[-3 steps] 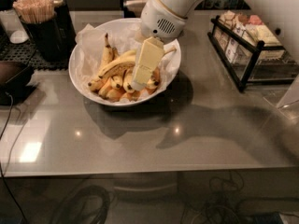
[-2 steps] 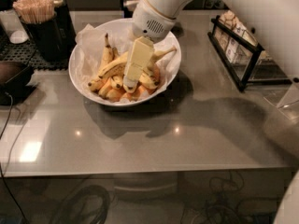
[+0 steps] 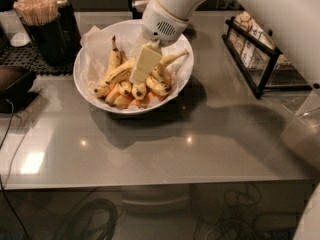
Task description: Pick banana from white bowl
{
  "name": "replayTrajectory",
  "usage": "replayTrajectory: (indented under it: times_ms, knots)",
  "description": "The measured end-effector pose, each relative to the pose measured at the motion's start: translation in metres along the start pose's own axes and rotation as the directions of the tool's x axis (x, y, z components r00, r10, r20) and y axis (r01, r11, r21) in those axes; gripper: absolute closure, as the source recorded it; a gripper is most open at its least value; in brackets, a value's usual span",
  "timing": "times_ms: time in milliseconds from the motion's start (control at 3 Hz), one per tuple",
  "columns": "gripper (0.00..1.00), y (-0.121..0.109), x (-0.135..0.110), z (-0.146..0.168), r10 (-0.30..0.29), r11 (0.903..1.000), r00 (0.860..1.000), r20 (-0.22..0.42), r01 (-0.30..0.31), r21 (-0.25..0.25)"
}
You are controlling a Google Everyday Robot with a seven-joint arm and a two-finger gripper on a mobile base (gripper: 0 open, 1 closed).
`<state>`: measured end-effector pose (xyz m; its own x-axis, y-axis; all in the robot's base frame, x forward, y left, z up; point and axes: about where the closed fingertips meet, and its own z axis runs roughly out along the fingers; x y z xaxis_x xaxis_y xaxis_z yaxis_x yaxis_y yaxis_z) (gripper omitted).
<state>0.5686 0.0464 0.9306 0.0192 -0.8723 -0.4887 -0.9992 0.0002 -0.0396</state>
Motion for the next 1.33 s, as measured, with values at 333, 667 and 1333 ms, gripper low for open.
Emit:
replayTrajectory:
  times_ms: [333,667,1333]
  knots:
    - [0.65,0.0000,0.0000,0.0000,0.000,1.0000,1.000,0.000,0.000,0.000]
    - [0.81,0.0000,0.0000,0.0000,0.000,1.0000,1.000,0.000,0.000,0.000]
    - [0.40,-0.0006,-0.0008,-0.0010,-0.002,1.0000,1.000,-0.002,0.002,0.003]
